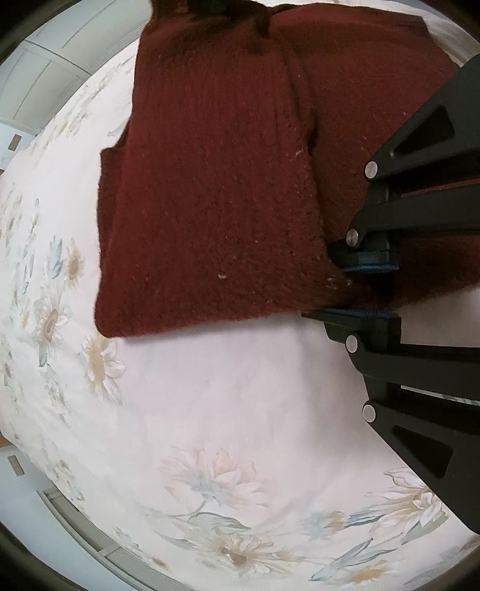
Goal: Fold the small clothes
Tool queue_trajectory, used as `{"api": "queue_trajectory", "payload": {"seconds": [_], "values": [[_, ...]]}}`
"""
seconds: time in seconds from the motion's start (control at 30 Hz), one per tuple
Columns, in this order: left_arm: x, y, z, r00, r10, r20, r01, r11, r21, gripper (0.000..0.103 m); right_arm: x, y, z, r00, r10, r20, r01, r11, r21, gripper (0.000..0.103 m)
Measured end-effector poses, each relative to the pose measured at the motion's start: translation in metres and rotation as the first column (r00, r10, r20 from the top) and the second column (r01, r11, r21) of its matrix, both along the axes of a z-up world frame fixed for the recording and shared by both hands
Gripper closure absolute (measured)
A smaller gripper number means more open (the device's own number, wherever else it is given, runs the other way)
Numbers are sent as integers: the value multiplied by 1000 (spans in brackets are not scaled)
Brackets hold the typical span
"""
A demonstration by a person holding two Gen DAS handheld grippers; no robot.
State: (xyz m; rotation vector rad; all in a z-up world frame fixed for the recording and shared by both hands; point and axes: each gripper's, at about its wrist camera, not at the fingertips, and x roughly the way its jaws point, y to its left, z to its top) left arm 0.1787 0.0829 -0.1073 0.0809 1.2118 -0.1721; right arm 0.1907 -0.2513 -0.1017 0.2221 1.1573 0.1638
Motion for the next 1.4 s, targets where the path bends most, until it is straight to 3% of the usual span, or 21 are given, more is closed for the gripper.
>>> {"api": "queue_trajectory", "payload": {"seconds": [0.1, 0.33, 0.43, 0.53, 0.63, 0.9, 1.0, 1.07, 1.13, 1.2, 1.33, 1.37, 1.4], "values": [[1, -1, -5, 1000, -7, 5, 7, 1000, 13, 90, 2, -7, -20, 999, -23, -43, 24, 1000, 13, 84], [0, -12, -1, 998, -52, 28, 50, 996, 73, 89, -2, -19, -21, 998, -39, -38, 40, 999, 15, 70], [0, -20, 0, 999, -47, 26, 45, 996, 79, 89, -4, -26, -21, 998, -41, -44, 41, 999, 1, 70], [9, -24, -6, 999, -30, 19, 29, 997, 72, 88, -5, -31, -23, 998, -35, -54, 32, 998, -51, 81], [-6, -21, -7, 1000, -23, 18, 22, 997, 69, 88, -7, -35, -25, 998, -29, -57, 25, 998, -55, 81], [0, -20, -13, 1000, -18, 15, 17, 997, 71, 88, -12, -29, -23, 999, -16, -33, 13, 994, -111, 79], [0, -20, -4, 1000, -11, 13, 10, 998, 70, 88, -17, -28, -15, 1000, -22, -19, 19, 992, -127, 67], [-2, -20, 3, 1000, -5, 9, 5, 998, 64, 87, -23, -29, -5, 1000, -21, -3, 21, 985, -173, 40], [-6, -19, 14, 1000, 1, 23, -2, 998, 58, 76, -28, -28, 5, 1000, -13, 20, 16, 981, -195, 25], [-9, -19, 27, 999, 5, 37, -7, 999, 50, 38, -33, -26, 17, 999, 1, 45, 8, 980, -200, 23], [-15, -23, 58, 996, 12, 84, -13, 1000, 11, 15, -36, -9, 38, 994, 42, 97, -19, 972, -234, 17], [-15, -26, 64, 996, 8, 93, -9, 1000, 11, 4, -36, -4, 42, 992, 54, 112, -26, 970, -242, 14], [-15, -32, 71, 994, 0, 110, -1, 1000, 8, 2, -37, 3, 46, 990, 66, 125, -33, 968, -250, 11]]}}
